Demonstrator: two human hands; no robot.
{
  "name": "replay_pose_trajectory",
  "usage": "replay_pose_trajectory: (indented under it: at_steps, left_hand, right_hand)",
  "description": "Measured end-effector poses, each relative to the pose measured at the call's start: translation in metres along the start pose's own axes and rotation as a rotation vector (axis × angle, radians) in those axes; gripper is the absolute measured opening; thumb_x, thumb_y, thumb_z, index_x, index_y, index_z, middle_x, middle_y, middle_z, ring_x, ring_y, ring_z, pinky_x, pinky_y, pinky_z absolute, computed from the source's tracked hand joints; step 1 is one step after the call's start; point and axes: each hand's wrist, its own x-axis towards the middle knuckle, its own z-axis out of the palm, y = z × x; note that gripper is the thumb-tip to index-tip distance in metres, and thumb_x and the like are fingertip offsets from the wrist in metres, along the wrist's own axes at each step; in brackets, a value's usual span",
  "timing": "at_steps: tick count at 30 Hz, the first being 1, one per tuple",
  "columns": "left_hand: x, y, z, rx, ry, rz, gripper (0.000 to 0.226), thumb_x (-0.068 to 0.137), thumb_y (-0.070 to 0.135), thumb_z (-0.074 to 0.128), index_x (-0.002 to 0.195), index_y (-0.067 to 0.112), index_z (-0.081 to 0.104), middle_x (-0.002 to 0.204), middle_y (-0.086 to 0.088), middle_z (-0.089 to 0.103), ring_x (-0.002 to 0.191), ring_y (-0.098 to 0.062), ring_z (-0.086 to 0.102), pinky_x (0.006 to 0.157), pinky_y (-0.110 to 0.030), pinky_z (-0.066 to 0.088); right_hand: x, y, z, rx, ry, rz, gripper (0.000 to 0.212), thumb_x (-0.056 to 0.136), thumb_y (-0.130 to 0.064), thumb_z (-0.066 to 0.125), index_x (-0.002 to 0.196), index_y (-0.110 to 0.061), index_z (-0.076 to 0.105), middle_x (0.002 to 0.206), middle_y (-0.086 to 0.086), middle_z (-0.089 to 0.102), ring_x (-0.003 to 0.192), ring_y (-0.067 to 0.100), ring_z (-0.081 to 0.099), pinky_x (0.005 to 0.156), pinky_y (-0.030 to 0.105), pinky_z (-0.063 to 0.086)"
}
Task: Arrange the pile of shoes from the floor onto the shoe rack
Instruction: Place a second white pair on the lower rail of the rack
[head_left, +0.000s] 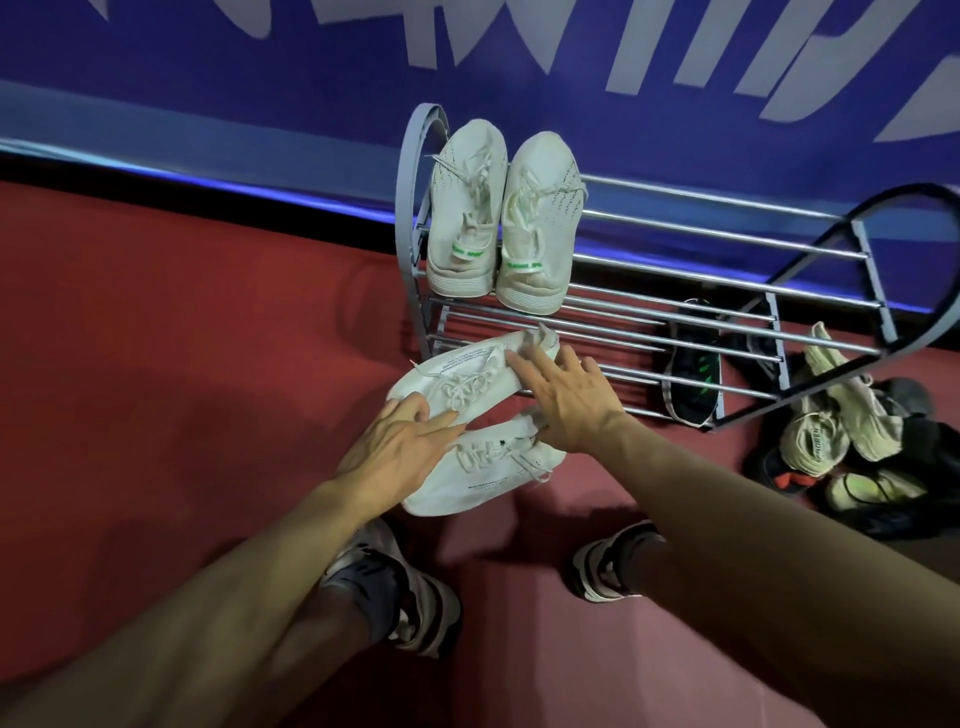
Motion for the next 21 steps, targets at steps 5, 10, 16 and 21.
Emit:
replay_pose_trajectory:
  at_steps: [5,10,16,21]
  left_hand:
    - [-0.001,-0.005,0.009,-0.025,-0.093,-0.077,0.040,0.102,0.039,0.033,0.131,0.034,0.060,0.108,0.014,0.066,0.098,-0.015,0.045,0.091,-0.030,0.044]
    - [0.008,-0.004,0.009,0.014,-0.101,-0.035,0.034,0.106,0.039,0.037,0.130,0.036,0.061,0.127,0.016,0.065,0.101,-0.015,0.044,0.095,-0.025,0.033]
    - [0.021,0.002,-0.001,0.054,-0.104,-0.005,0.026,0.102,0.037,0.052,0.128,0.039,0.060,0.129,0.020,0.062,0.101,-0.017,0.046,0.083,-0.028,0.033]
    - [0.033,0.007,0.001,0.182,-0.139,-0.132,0.064,0.090,0.018,0.071,0.146,0.027,0.042,0.156,0.008,0.040,0.112,-0.017,0.046,0.080,-0.033,0.032]
  right_hand:
    - [-0.006,0.005,0.004,0.027,0.092,0.076,0.059,0.077,-0.042,0.071,0.126,-0.017,0.046,0.126,0.007,0.046,0.101,0.029,0.050,0.082,0.045,0.050]
    - [-0.012,0.015,0.004,0.026,0.065,0.077,0.039,0.084,-0.043,0.062,0.118,-0.023,0.062,0.125,0.007,0.044,0.101,0.031,0.049,0.083,0.046,0.049]
    - [-0.025,0.017,0.004,0.078,-0.052,0.130,0.039,0.094,-0.051,0.050,0.116,-0.023,0.066,0.123,0.004,0.038,0.098,0.031,0.050,0.075,0.043,0.052]
    - [-0.041,0.018,0.004,0.150,-0.061,0.098,0.041,0.098,-0.047,0.047,0.115,-0.014,0.065,0.115,0.006,0.058,0.105,0.030,0.057,0.081,0.037,0.052]
